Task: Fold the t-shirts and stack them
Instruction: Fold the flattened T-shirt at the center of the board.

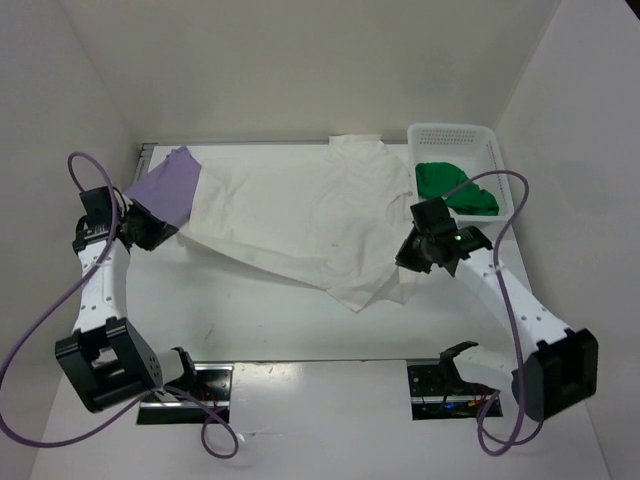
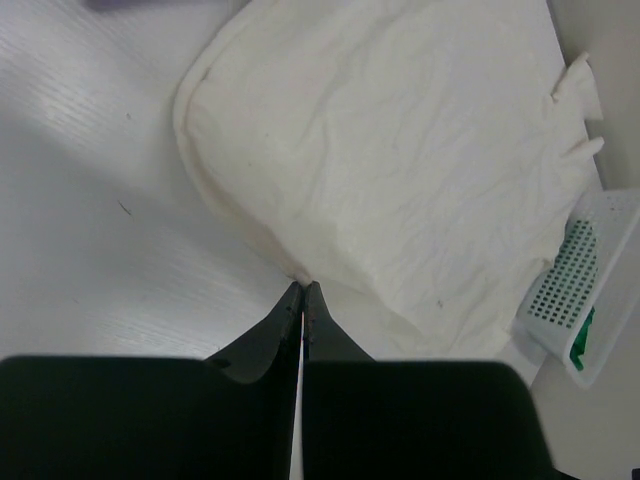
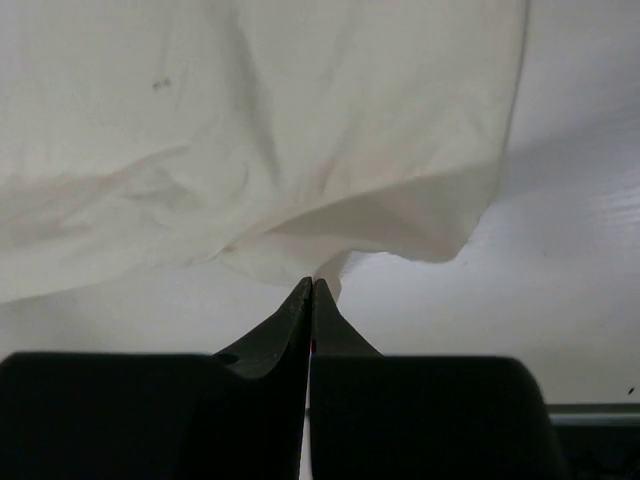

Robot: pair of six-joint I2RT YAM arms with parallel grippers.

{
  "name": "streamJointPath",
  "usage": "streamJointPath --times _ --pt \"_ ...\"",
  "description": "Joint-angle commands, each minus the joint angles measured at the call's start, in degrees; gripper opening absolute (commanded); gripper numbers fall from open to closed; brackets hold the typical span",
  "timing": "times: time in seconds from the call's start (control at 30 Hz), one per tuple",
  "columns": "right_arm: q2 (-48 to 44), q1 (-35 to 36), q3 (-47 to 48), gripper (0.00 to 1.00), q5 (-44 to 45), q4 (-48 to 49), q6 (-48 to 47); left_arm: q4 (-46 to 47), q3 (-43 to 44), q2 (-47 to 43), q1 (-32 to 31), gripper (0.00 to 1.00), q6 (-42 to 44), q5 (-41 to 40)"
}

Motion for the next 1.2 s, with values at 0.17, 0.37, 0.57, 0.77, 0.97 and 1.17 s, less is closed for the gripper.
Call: streamJointPath --times 0.17,0.37,0.57,0.77,0.97,1.17 --pt "14.5 -2.3 9.0 0.00 9.8 15.6 -5.3 11.3 2.1 11.6 0.4 0.00 -2.8 -4.4" --pt "22.5 -5.1 14.5 0.00 11.7 17.8 -7.2 13.7 2.9 17.8 -1.2 0.00 -1.6 -7.2" --pt "27.9 -8.3 21.8 0.00 11.7 18.5 -9.3 14.3 5.4 21.3 -3.8 0.00 -1.6 -8.5" --pt "34.8 -10.3 27.7 0.00 12.4 19.1 -11.1 16.0 6.7 26.4 -5.7 0.00 -2.2 -9.8" --pt "42.4 -11.5 35.5 0.00 12.9 19.8 -12.7 16.6 9.1 30.6 -7.1 0.00 -2.2 -11.0" --pt "48.8 -11.5 39.4 0.00 12.9 19.8 -13.3 17.2 10.3 33.1 -8.4 0.32 -2.2 -12.9"
